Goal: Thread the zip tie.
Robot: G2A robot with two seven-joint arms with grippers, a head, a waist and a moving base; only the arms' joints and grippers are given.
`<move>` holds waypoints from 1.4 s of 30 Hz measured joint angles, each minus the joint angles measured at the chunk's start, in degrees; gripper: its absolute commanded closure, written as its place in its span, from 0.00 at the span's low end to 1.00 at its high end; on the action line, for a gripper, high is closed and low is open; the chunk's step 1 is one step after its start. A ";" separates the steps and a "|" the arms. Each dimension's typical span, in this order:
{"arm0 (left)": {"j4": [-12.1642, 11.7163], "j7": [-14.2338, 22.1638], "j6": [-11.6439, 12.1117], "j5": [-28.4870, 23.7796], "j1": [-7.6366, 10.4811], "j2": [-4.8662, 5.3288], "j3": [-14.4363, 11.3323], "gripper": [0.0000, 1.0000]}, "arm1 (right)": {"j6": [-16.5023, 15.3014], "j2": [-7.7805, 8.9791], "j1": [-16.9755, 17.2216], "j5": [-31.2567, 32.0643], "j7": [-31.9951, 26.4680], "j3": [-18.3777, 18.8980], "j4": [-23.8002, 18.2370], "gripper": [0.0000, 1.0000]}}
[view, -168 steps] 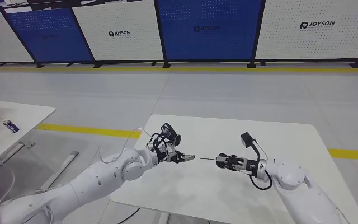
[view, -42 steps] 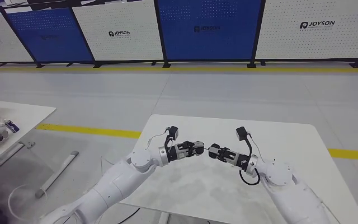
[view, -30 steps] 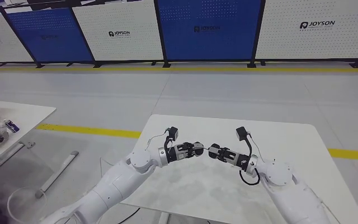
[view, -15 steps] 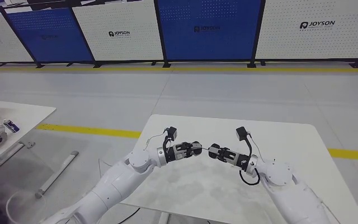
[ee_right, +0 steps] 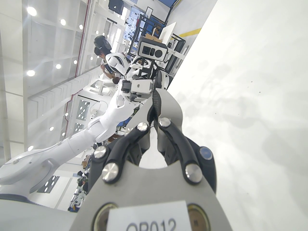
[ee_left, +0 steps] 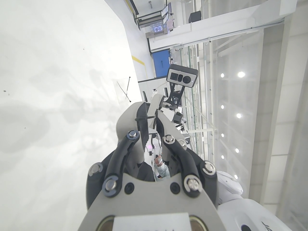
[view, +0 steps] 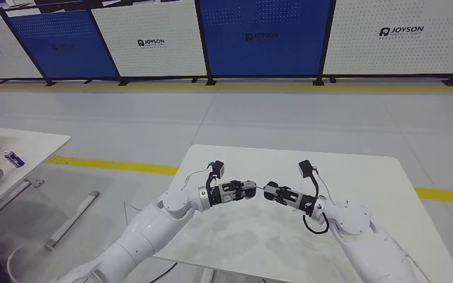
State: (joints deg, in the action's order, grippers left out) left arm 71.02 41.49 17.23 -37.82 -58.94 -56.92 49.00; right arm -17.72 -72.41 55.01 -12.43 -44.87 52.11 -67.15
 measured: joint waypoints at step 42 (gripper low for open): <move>1.40 -2.73 -5.57 4.95 -1.48 -1.02 1.77 1.00 | -1.77 2.74 9.22 0.43 3.47 10.18 -8.50 0.00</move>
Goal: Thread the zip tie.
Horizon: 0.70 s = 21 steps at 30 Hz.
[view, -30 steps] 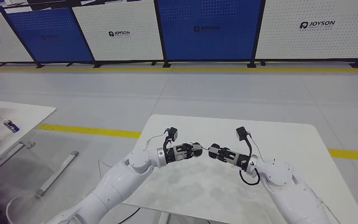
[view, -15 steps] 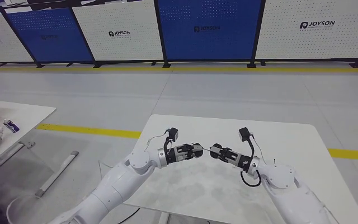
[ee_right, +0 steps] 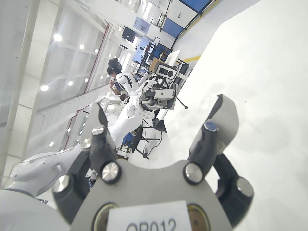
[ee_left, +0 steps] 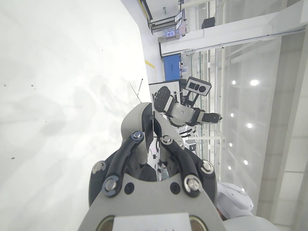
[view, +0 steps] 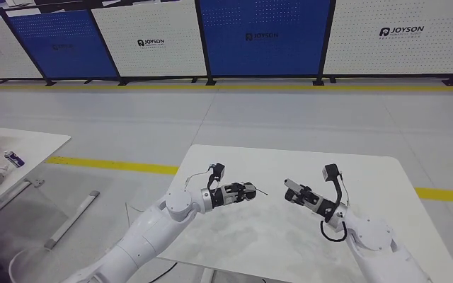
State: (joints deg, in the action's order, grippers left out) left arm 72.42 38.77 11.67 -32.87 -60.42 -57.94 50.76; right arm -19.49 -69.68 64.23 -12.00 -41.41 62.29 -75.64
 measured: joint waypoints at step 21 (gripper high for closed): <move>-6.49 16.09 -2.41 -17.03 0.62 -0.72 2.39 1.00 | 0.01 0.00 0.00 0.02 0.00 -0.01 0.01 0.00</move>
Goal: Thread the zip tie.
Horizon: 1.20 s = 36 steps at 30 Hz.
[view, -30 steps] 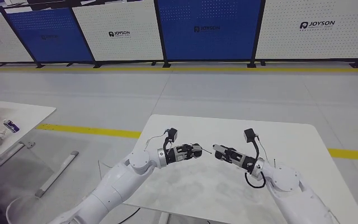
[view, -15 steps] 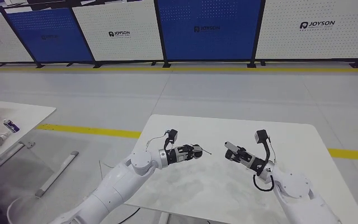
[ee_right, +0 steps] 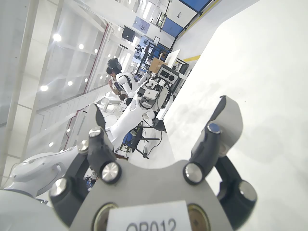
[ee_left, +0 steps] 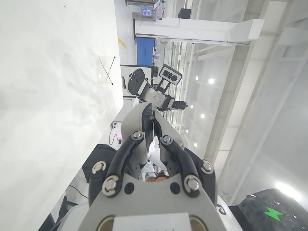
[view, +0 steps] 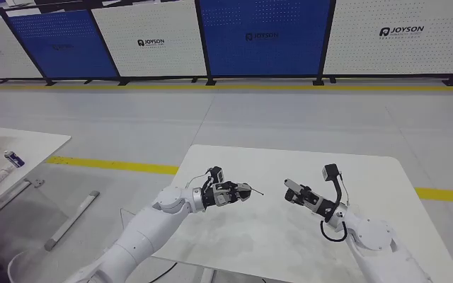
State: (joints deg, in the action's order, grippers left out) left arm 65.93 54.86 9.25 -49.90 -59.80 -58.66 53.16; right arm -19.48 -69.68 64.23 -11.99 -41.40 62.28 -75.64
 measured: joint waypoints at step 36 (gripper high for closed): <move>14.54 -10.64 10.35 -0.94 -5.70 1.79 13.86 1.00 | 0.00 0.00 0.00 0.00 0.00 0.00 0.00 0.00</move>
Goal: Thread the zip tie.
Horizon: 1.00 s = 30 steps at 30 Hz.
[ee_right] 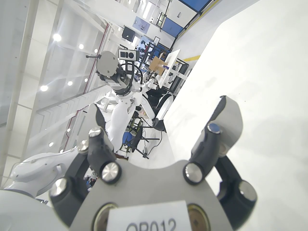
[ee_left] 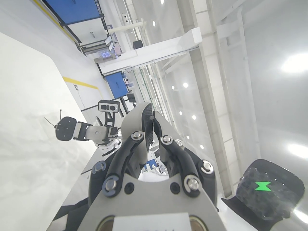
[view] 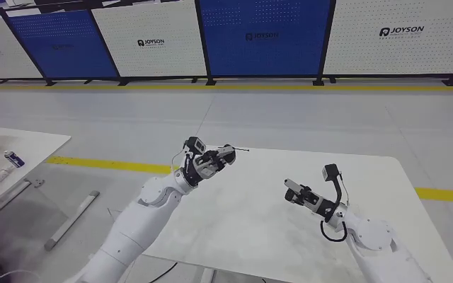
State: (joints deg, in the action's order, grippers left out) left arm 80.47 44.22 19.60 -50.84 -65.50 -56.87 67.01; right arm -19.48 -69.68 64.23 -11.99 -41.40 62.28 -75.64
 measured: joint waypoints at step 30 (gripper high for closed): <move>-7.92 -4.24 -10.53 21.48 3.70 -1.00 -8.03 1.00 | 0.00 0.00 0.00 0.00 0.00 0.00 0.00 0.00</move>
State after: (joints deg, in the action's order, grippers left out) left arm 72.55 39.98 9.07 -29.37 -61.80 -57.87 58.98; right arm -19.48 -69.68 64.23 -11.99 -41.40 62.28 -75.64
